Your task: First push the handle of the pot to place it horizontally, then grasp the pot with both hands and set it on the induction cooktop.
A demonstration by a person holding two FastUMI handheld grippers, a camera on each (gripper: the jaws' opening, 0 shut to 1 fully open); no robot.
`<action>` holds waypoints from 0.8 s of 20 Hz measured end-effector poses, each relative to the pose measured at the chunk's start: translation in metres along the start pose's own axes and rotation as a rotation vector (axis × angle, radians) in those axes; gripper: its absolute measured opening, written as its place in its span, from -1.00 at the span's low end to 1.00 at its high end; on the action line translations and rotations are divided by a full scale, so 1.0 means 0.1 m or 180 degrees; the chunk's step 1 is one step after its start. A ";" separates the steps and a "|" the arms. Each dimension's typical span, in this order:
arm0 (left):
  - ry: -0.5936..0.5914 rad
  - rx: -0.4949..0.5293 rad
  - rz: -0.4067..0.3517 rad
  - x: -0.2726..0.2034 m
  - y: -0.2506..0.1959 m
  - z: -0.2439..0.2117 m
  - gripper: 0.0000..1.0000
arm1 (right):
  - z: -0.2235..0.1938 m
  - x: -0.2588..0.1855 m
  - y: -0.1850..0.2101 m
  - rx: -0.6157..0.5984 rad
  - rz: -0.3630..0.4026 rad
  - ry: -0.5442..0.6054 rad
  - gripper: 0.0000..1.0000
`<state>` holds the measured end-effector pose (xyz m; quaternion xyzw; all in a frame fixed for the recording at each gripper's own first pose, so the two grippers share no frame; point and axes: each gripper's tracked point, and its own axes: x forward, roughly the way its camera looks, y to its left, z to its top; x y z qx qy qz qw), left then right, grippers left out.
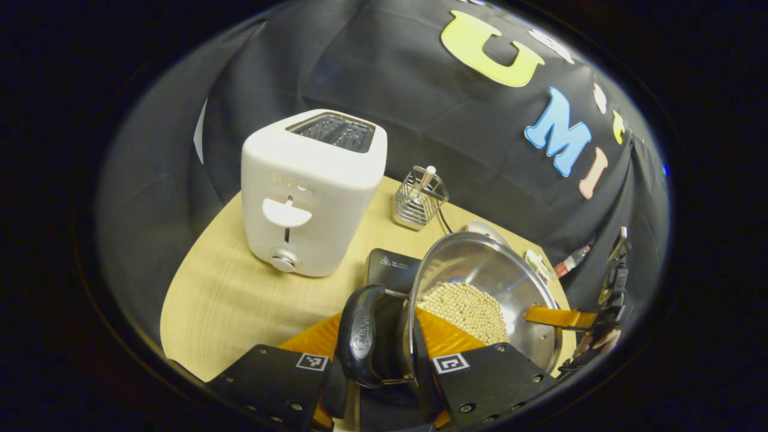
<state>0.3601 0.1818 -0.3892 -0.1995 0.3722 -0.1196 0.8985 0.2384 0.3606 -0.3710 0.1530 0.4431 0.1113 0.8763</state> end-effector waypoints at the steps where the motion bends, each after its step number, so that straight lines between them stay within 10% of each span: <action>1: 0.0000 -0.0007 0.0002 0.01 0.00 0.01 0.04 | 0.01 0.01 0.00 0.0001 -0.0001 -0.0002 0.07; 6: 0.0093 0.0179 0.0156 0.01 0.03 -0.01 0.10 | 0.01 0.01 0.00 0.0040 0.0005 0.0047 0.12; 10: 0.0077 0.0494 0.0449 -0.08 0.09 0.12 0.48 | 0.14 -0.07 -0.04 -0.0008 0.0019 -0.0068 0.83; 16: -0.0019 0.0815 0.0637 -0.37 -0.13 0.37 0.63 | 0.35 -0.39 -0.19 0.0027 0.0061 -0.0249 0.96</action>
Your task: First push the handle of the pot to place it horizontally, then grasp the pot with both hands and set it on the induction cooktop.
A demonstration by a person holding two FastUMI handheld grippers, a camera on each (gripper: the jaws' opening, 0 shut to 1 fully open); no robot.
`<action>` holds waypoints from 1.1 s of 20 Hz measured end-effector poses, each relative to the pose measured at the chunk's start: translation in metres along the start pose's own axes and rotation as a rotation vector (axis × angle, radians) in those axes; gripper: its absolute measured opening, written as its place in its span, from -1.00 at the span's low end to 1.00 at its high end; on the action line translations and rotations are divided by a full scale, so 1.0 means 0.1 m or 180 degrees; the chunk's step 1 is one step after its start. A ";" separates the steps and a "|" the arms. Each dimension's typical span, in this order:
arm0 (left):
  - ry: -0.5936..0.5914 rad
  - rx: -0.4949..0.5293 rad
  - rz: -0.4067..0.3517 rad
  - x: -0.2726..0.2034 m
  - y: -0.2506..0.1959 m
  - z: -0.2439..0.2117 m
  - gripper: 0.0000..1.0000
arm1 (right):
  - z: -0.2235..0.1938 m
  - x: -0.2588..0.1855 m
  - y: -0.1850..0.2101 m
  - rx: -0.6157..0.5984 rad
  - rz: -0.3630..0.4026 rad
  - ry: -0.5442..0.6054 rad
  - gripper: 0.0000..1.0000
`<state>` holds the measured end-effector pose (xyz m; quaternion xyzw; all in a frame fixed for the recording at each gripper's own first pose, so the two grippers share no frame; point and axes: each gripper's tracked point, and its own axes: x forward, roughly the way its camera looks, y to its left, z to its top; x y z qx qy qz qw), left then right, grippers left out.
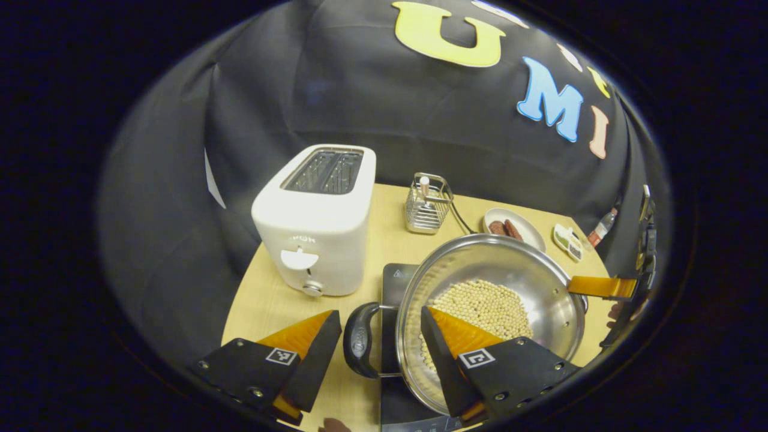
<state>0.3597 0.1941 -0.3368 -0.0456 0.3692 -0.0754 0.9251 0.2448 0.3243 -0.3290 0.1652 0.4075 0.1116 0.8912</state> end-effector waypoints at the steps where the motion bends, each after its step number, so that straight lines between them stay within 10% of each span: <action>1: -0.0034 0.0031 0.0027 -0.07 -0.03 0.07 0.63 | 0.03 -0.07 -0.04 -0.0007 -0.0014 -0.0041 0.96; 22: -0.1643 -0.0540 0.0282 -2.13 -2.61 0.93 0.63 | 1.37 -2.74 -1.86 -0.0988 -0.0425 -0.1720 0.95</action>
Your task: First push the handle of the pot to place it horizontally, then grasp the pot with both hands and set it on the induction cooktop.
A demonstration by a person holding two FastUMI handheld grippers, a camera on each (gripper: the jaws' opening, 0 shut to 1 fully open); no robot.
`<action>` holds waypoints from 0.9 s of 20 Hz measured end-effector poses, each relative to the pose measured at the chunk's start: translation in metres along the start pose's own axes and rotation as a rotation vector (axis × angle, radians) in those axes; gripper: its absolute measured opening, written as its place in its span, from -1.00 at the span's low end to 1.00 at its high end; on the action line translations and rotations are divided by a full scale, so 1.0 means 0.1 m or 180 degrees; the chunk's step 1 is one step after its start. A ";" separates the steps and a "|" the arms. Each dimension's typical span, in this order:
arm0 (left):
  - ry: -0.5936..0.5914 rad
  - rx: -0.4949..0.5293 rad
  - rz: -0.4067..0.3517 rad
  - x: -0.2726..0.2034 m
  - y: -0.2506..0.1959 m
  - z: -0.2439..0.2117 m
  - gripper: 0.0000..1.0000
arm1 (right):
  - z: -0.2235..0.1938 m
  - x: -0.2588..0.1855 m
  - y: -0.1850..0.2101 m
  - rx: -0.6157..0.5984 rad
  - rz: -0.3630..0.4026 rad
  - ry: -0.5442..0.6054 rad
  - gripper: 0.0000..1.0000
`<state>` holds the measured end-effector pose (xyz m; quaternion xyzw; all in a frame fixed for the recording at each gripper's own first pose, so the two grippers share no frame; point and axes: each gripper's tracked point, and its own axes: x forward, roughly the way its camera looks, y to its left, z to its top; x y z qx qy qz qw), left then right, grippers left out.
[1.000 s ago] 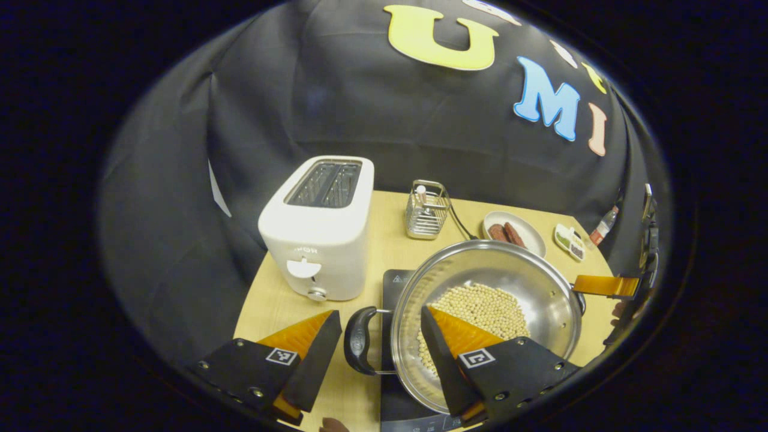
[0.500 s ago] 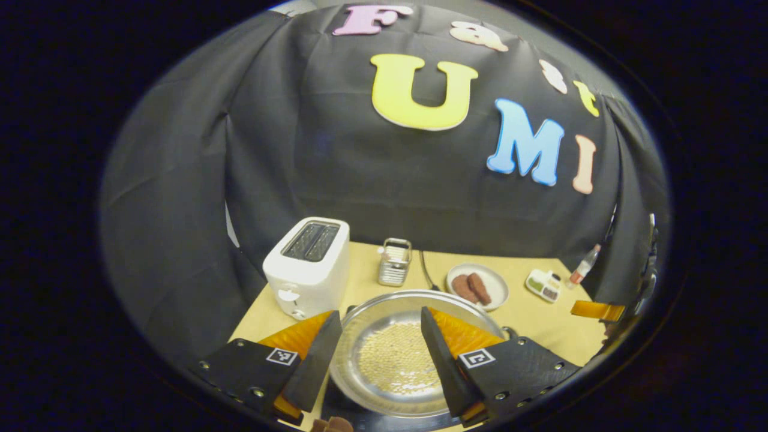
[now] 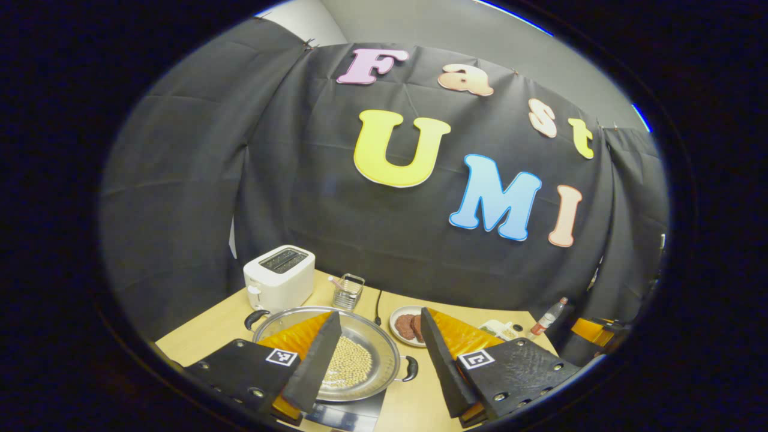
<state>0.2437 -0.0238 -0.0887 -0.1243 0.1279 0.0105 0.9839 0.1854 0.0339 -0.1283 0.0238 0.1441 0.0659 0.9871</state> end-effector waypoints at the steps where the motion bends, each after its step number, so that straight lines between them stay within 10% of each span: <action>1: -0.0032 -0.0039 0.0002 -0.08 -0.14 0.01 0.63 | 0.02 -0.07 -0.12 -0.0085 -0.0021 -0.0052 0.96; 13: -0.0419 -0.0059 0.0034 -0.86 -1.48 -0.21 0.49 | -0.09 -0.60 -0.96 -0.0089 0.0028 -0.0165 0.94; 18: -0.0475 0.0165 0.0067 -1.04 -1.64 -0.11 0.75 | -0.04 -0.74 -1.01 0.0013 0.0045 -0.0171 0.94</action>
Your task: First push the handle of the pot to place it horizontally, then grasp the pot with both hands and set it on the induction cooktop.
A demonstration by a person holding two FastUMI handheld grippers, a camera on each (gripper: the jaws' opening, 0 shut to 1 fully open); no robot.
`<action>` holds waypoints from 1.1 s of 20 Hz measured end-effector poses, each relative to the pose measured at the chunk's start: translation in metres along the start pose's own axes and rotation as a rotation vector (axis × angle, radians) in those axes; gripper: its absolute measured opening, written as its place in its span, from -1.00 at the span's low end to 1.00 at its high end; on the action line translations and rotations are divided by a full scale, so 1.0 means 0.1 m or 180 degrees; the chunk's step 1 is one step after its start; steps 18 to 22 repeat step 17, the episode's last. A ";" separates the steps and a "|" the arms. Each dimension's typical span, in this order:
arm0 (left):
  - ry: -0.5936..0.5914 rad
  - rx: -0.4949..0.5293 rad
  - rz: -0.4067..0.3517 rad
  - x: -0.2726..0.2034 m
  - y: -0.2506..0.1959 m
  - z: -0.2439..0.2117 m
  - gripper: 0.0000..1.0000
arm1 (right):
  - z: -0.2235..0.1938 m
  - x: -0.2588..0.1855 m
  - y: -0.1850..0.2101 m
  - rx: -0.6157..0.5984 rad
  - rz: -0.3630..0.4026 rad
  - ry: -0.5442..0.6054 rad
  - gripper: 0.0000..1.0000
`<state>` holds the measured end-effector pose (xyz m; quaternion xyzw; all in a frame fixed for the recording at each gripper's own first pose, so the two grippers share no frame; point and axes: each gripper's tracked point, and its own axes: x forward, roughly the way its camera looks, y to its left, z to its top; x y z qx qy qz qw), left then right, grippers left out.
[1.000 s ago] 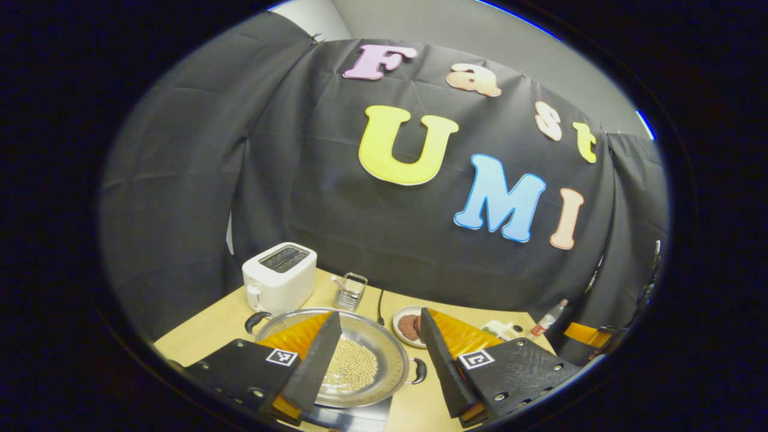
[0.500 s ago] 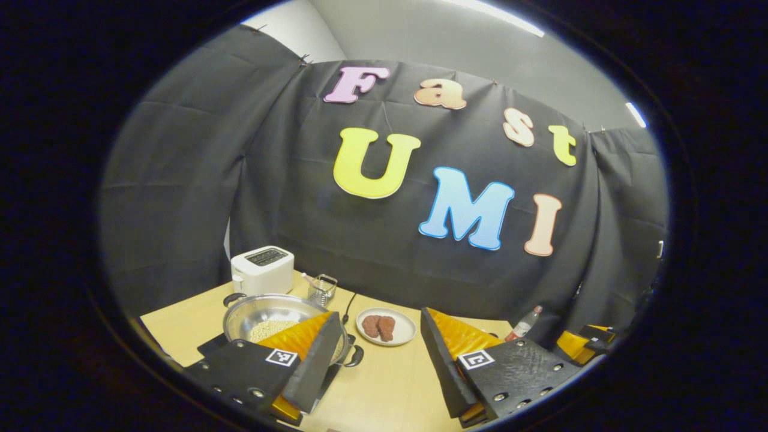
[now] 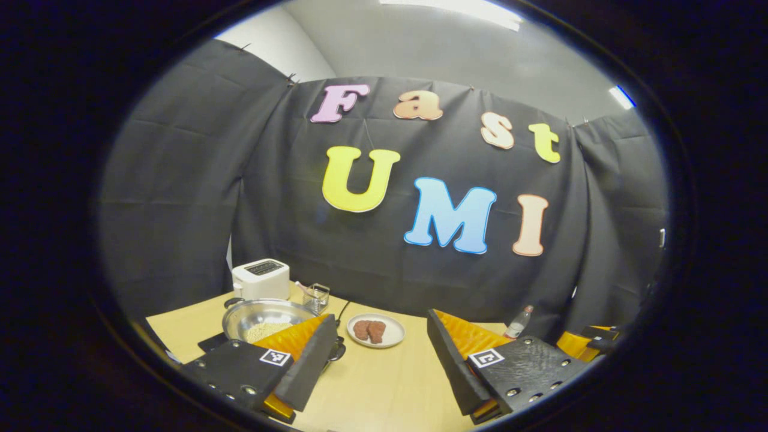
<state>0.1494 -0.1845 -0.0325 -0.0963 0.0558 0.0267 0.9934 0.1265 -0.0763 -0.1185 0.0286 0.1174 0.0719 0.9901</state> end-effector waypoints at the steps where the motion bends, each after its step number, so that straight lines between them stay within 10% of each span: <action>1: -0.0030 0.0035 -0.0020 -0.03 -0.03 0.05 0.75 | 0.04 -0.04 -0.01 0.0016 -0.0023 -0.0038 0.94; 9: -0.0293 0.0275 -0.0020 -0.43 0.15 0.43 0.75 | 0.46 -0.53 -0.08 -0.0060 -0.0441 -0.0489 0.94; 22: -0.0232 0.0387 -0.0002 -0.88 0.60 0.14 0.75 | -0.02 -1.04 0.23 0.0061 -0.0649 -0.0246 0.94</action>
